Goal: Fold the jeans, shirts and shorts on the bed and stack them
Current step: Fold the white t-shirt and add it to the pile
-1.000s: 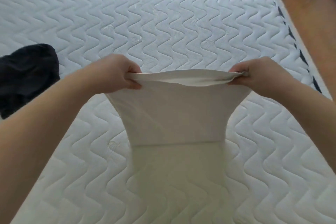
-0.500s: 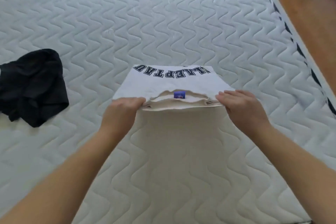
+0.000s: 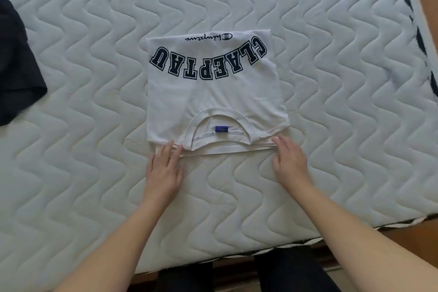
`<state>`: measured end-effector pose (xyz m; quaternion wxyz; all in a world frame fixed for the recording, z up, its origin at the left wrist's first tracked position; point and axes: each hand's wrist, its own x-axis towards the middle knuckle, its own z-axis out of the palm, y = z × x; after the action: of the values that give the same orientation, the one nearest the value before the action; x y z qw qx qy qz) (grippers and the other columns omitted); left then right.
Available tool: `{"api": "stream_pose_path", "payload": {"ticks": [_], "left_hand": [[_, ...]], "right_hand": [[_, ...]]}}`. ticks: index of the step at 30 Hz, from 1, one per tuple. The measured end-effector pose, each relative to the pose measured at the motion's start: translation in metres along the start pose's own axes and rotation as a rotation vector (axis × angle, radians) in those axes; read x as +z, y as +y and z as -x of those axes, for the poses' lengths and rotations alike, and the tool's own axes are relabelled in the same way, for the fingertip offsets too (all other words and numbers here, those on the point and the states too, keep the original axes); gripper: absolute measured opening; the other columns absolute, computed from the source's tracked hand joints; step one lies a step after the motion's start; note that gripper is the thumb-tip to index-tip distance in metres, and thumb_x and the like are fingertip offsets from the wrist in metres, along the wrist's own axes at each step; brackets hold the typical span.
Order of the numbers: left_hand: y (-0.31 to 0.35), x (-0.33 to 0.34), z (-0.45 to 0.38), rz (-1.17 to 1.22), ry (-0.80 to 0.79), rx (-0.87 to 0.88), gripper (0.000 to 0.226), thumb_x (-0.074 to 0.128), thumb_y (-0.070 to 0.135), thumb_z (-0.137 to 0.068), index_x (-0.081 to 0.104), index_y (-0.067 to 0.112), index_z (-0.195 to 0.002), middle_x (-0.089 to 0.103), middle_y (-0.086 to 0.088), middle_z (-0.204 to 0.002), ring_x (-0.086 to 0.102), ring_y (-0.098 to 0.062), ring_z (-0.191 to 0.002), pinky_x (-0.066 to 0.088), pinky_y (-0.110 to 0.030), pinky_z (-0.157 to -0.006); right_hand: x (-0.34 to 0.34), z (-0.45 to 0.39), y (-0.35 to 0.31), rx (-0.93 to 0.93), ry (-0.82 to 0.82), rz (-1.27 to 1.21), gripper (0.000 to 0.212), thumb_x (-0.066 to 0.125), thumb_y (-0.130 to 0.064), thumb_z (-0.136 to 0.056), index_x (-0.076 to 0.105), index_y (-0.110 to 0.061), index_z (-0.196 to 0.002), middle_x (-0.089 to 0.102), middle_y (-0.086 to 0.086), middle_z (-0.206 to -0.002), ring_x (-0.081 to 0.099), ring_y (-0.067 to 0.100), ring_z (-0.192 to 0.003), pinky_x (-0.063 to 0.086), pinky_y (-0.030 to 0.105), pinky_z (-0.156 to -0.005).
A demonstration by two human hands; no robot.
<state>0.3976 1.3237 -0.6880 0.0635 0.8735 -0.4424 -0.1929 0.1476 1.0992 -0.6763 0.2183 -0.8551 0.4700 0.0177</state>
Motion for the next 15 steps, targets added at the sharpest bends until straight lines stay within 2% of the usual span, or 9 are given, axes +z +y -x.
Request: {"api": "stream_pose_path", "payload": {"ticks": [1, 3, 5, 7, 9, 11, 13, 15], "left_hand": [[-0.003, -0.004, -0.005, 0.079, 0.095, -0.073, 0.06, 0.037, 0.038, -0.09, 0.046, 0.013, -0.145, 0.039, -0.014, -0.153, 0.04, -0.031, -0.136, 0.032, -0.047, -0.108], [-0.012, -0.012, -0.023, 0.338, 0.2, -0.301, 0.053, 0.048, 0.032, -0.095, 0.047, 0.007, -0.142, 0.046, -0.02, -0.143, 0.045, -0.034, -0.128, 0.035, -0.045, -0.104], [-0.023, -0.019, -0.045, 0.609, 0.178, -0.561, 0.05, 0.056, 0.029, -0.098, 0.046, 0.002, -0.14, 0.053, -0.022, -0.133, 0.051, -0.034, -0.123, 0.039, -0.042, -0.104], [-0.034, -0.026, -0.068, 0.686, 0.088, -0.71, 0.046, 0.06, 0.034, -0.097, 0.056, 0.0, -0.128, 0.062, -0.019, -0.123, 0.059, -0.032, -0.114, 0.044, -0.04, -0.098], [-0.041, -0.03, -0.083, 0.761, -0.029, -0.73, 0.04, 0.064, 0.032, -0.095, 0.064, 0.0, -0.118, 0.067, -0.016, -0.115, 0.063, -0.031, -0.106, 0.047, -0.04, -0.091], [-0.047, -0.033, -0.091, 0.86, -0.086, -0.729, 0.032, 0.066, 0.023, -0.094, 0.066, 0.002, -0.117, 0.068, -0.015, -0.115, 0.064, -0.028, -0.101, 0.048, -0.037, -0.086], [-0.052, -0.036, -0.095, 0.88, -0.064, -0.724, 0.027, 0.065, 0.02, -0.094, 0.066, 0.004, -0.116, 0.068, -0.013, -0.114, 0.06, -0.022, -0.094, 0.046, -0.033, -0.083], [-0.055, -0.037, -0.093, 0.861, -0.036, -0.723, 0.026, 0.065, 0.022, -0.094, 0.067, 0.007, -0.115, 0.068, -0.011, -0.109, 0.058, -0.02, -0.092, 0.048, -0.037, -0.086]], "right_hand": [[-0.004, -0.008, 0.0, 0.076, 0.103, -0.08, 0.044, 0.054, -0.004, -0.089, 0.055, 0.001, -0.132, 0.053, 0.023, -0.135, 0.05, 0.039, -0.124, 0.037, 0.047, -0.105], [-0.013, -0.032, 0.003, 0.288, 0.123, -0.281, 0.042, 0.056, -0.01, -0.093, 0.051, 0.003, -0.133, 0.054, 0.022, -0.131, 0.05, 0.038, -0.121, 0.036, 0.043, -0.105], [-0.018, -0.058, 0.007, 0.494, 0.018, -0.457, 0.045, 0.058, -0.02, -0.096, 0.048, 0.0, -0.135, 0.056, 0.019, -0.129, 0.051, 0.033, -0.121, 0.038, 0.039, -0.104], [-0.019, -0.077, 0.012, 0.588, -0.045, -0.509, 0.042, 0.06, -0.029, -0.095, 0.056, -0.001, -0.127, 0.063, 0.017, -0.12, 0.056, 0.032, -0.114, 0.044, 0.038, -0.098], [-0.017, -0.086, 0.014, 0.602, -0.108, -0.518, 0.04, 0.061, -0.036, -0.094, 0.064, -0.002, -0.114, 0.067, 0.015, -0.109, 0.061, 0.03, -0.101, 0.046, 0.036, -0.085], [-0.015, -0.092, 0.016, 0.561, -0.161, -0.466, 0.037, 0.061, -0.039, -0.093, 0.067, -0.003, -0.097, 0.068, 0.015, -0.096, 0.063, 0.032, -0.091, 0.045, 0.037, -0.076], [-0.014, -0.094, 0.019, 0.544, -0.164, -0.473, 0.037, 0.062, -0.037, -0.093, 0.067, 0.0, -0.089, 0.069, 0.021, -0.092, 0.064, 0.039, -0.09, 0.052, 0.045, -0.081], [-0.013, -0.093, 0.021, 0.554, -0.17, -0.521, 0.038, 0.06, -0.035, -0.095, 0.069, 0.002, -0.092, 0.069, 0.025, -0.095, 0.065, 0.042, -0.092, 0.051, 0.055, -0.087]]}}
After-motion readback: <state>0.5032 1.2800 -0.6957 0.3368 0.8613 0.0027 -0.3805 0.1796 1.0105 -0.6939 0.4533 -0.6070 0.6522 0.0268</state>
